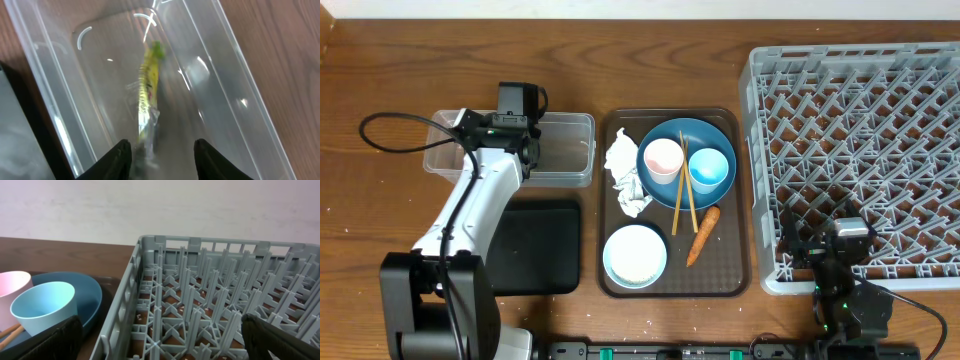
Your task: Sort waste into correct bins and load items into the dishwasher rack
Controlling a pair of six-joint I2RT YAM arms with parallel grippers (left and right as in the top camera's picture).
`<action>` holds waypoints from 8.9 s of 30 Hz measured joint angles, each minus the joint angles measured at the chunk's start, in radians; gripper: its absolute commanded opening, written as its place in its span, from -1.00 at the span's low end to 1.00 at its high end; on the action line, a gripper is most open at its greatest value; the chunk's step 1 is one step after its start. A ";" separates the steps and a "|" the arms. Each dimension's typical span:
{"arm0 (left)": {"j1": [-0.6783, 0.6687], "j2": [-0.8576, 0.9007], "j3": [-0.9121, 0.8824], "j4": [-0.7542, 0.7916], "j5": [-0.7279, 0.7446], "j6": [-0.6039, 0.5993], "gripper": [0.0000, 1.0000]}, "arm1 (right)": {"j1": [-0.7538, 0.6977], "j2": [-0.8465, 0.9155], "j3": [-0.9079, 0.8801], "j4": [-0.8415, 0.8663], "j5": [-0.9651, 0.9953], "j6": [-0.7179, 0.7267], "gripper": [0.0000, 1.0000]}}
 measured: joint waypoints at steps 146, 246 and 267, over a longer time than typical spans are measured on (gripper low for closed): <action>-0.223 -0.101 0.000 -0.026 -0.045 0.561 -0.80 | 0.000 0.000 0.000 0.000 0.000 0.000 0.98; -0.386 0.146 0.000 0.184 0.330 0.872 -0.36 | 0.000 0.000 0.000 0.000 0.000 0.000 0.99; -0.386 0.146 0.000 0.195 0.330 0.875 -0.41 | 0.000 0.000 0.000 0.000 0.000 0.000 0.99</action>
